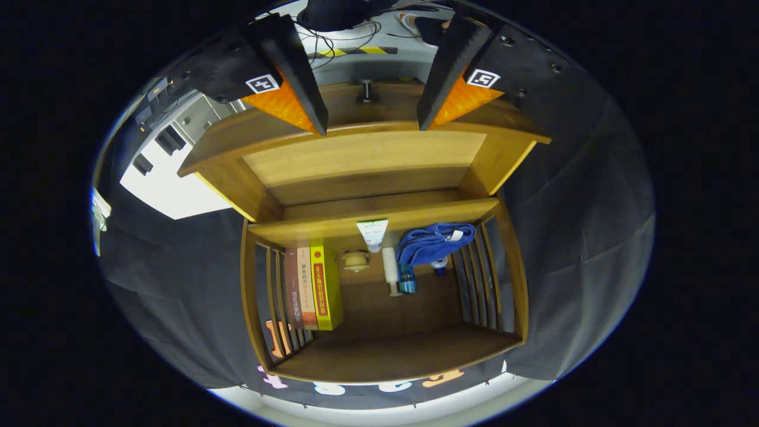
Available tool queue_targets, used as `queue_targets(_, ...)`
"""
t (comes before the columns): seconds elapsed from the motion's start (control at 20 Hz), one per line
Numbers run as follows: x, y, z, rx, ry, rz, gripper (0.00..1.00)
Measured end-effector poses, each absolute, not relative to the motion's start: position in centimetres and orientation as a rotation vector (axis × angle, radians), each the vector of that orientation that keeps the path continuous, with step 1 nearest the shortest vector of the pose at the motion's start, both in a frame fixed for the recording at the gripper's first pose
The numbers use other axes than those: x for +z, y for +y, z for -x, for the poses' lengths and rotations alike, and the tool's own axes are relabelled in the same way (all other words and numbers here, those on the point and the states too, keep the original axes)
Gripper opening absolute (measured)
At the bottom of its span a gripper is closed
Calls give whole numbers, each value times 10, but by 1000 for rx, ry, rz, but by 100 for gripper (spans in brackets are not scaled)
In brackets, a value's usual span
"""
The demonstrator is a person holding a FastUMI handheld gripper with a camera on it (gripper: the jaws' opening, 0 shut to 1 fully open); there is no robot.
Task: Pull open the drawer, take out the items inside it, and place them on the countertop above the cabinet.
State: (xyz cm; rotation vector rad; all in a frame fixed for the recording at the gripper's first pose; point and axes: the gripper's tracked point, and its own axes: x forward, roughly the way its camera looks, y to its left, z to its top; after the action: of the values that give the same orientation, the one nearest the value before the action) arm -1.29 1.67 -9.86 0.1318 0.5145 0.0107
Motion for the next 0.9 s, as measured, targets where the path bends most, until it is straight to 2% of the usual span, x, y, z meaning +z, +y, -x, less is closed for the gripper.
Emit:
queue_targets(0.4,-125,16,5,-7,548,-99,99)
queue_targets(0.9,-126,17,-21,-19,534,-87,99)
